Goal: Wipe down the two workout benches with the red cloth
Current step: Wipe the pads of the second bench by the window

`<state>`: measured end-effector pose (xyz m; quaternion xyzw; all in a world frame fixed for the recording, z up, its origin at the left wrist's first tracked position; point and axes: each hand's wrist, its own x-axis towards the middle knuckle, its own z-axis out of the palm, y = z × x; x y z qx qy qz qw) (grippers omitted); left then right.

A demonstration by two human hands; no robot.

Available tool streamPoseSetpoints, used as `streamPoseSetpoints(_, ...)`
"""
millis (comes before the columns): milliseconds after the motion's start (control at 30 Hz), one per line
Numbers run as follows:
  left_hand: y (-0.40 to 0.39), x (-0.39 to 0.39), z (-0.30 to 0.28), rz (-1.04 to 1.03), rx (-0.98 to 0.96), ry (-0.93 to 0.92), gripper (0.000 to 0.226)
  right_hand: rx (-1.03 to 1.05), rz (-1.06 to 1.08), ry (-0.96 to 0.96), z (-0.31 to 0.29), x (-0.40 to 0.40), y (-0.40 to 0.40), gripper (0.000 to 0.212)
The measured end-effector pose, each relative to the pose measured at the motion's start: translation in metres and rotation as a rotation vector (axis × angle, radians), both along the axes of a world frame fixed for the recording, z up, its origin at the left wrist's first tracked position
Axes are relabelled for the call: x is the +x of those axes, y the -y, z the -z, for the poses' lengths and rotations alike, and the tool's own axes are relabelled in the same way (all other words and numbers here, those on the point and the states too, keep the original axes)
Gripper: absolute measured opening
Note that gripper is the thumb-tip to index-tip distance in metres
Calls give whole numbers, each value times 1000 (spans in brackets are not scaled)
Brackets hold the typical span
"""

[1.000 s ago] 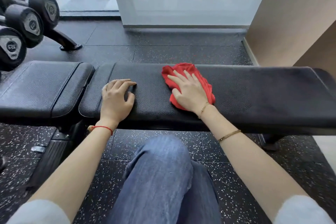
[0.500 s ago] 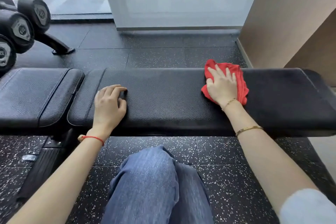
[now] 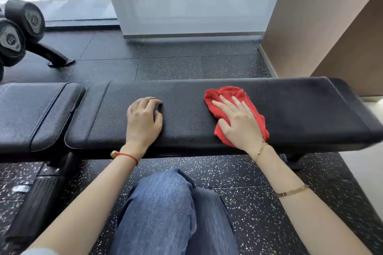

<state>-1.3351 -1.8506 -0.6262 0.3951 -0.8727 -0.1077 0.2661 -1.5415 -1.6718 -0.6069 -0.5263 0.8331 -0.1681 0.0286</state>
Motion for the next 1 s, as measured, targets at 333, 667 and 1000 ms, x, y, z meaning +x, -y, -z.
streamPoseSetpoints(333,-5,-3,-2,-27,-3,38,28,81,101,28,-4,14,71,55)
streamPoseSetpoints(667,-4,-1,-3,-22,10,18,28,-220,-74,385,-20,20,63,51)
streamPoseSetpoints(1000,-5,-2,-2,-33,1,43,27,33,240,126,-5,-5,31,69)
